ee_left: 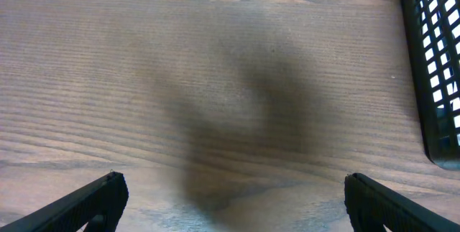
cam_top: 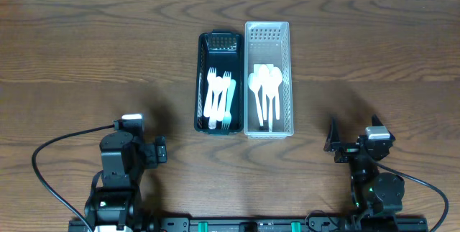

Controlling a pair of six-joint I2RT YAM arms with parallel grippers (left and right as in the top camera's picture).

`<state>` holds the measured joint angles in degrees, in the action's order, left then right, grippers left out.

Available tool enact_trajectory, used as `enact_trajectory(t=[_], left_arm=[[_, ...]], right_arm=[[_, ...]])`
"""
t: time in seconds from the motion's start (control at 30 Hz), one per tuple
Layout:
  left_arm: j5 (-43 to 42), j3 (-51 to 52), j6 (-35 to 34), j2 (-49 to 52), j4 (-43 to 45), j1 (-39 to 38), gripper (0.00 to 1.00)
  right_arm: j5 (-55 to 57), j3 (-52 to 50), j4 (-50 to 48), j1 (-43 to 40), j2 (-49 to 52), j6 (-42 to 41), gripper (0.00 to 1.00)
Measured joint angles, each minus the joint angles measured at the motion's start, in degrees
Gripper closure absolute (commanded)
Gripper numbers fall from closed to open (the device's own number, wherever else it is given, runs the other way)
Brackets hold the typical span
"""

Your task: Pack container

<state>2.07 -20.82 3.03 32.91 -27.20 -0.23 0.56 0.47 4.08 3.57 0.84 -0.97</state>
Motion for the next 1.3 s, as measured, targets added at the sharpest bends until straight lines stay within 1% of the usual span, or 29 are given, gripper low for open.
enact_trajectory(t=[0.47, 1.17, 1.23, 1.3], left_arm=[[0.0, 0.0, 0.0, 0.0, 0.0, 0.0, 0.02], [0.0, 0.0, 0.0, -0.1, -0.1, 0.0, 0.02], [0.0, 0.0, 0.0, -1.1, -2.0, 0.0, 0.02], [0.0, 0.0, 0.0, -3.8, -6.1, 0.0, 0.02]], right_arm=[[1.6, 0.0, -0.2, 0.0, 0.0, -2.4, 0.01], [1.6, 0.0, -0.2, 0.0, 0.0, -2.5, 0.01], [1.6, 0.0, -0.2, 0.0, 0.0, -2.5, 0.01], [1.7, 0.0, -0.2, 0.0, 0.0, -2.5, 0.01]])
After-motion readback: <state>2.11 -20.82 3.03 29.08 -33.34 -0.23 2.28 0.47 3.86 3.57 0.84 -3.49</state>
